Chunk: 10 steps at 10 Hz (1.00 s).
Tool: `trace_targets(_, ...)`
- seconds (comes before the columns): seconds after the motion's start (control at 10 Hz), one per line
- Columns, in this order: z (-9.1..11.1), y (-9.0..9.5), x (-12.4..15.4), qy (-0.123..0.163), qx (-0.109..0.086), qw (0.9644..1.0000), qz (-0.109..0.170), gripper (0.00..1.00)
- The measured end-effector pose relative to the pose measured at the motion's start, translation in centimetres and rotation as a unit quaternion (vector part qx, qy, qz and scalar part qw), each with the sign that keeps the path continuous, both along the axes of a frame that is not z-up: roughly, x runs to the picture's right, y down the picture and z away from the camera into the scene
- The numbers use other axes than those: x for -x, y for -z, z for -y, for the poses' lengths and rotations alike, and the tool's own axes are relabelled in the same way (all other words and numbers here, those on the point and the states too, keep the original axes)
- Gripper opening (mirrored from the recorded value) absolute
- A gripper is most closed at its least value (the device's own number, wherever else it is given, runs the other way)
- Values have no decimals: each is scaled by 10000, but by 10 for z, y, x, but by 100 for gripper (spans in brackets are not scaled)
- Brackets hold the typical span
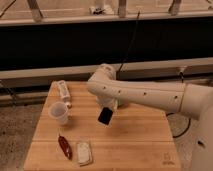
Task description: Place the eraser in the ceramic cup
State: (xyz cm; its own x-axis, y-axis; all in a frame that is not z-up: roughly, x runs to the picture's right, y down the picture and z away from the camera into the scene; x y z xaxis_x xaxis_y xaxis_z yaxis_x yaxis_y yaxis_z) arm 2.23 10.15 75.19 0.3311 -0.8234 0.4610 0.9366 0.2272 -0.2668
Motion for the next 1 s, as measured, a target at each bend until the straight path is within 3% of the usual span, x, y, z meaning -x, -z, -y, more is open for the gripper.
trace_targets(0.2,10,-1,10,80,-50,10000,11,0)
trace_targets(0.4,24,-1,41,235,-119,9996,54,0)
trace_targets(1.0,50,-3,95,531,-270,9980,188,0)
